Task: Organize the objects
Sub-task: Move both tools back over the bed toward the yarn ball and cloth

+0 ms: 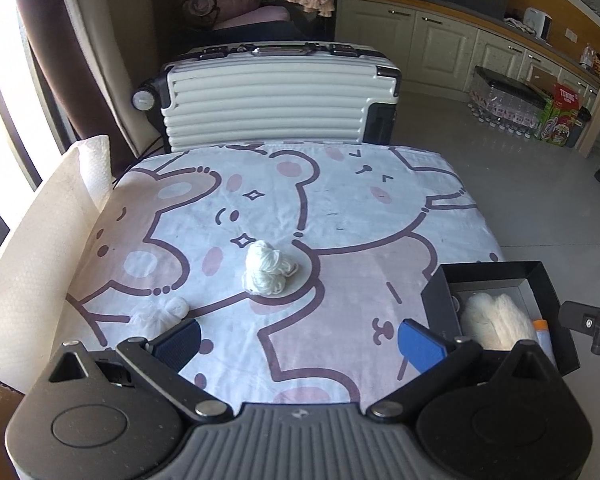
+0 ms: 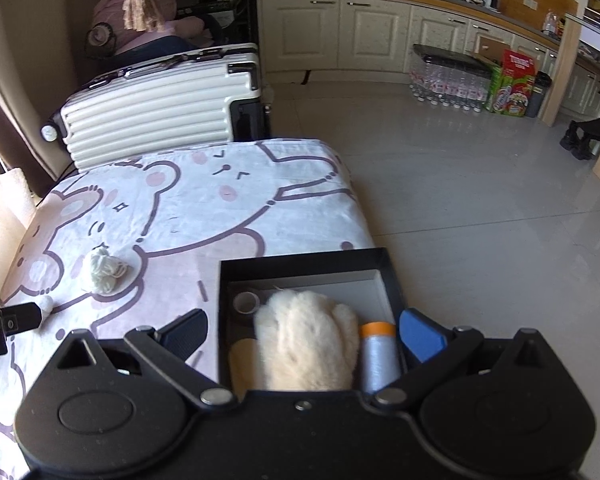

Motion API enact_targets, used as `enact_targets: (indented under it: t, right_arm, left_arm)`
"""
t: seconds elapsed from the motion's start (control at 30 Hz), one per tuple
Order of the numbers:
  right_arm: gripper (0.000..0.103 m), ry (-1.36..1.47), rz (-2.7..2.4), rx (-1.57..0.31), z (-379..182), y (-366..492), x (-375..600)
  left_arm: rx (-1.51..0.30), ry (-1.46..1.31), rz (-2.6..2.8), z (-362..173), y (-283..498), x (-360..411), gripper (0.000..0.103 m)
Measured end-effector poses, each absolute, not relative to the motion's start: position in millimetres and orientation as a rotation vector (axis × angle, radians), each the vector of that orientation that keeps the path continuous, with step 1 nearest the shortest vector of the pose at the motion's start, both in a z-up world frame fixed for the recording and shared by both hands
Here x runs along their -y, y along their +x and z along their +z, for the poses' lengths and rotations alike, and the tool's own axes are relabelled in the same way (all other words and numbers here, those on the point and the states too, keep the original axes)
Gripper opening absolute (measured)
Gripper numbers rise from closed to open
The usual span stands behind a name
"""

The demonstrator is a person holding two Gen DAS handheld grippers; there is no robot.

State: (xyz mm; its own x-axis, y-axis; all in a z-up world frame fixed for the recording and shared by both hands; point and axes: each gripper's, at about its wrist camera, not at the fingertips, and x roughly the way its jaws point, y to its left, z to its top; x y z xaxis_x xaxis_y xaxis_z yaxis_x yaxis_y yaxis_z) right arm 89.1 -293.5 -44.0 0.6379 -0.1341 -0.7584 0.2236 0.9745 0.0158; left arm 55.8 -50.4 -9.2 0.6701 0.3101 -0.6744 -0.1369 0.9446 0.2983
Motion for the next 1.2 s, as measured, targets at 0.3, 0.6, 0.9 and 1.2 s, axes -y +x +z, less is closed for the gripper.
enact_targets:
  t: [0.3,0.6,0.9,1.2]
  right_arm:
    - [0.103,0.082,-0.107,-0.851,-42,109,242]
    - [0.103,0.056,-0.044,-0.848,-40,119,203]
    - [0.103,0.023,-0.015,-0.836,-38,121,184]
    - [0.103,0.047,-0.012,-0.829,-35,118,189]
  left_arm:
    - [-0.788,0.190,0.345,8,41,1,0.103]
    - [-0.764,0.152,0.398,23,25,-33,0.103]
    - [-0.748,0.165,0.410,32,17,-38,0.103]
    - [-0.737,0.201,0.397,26,20,-29,0.103]
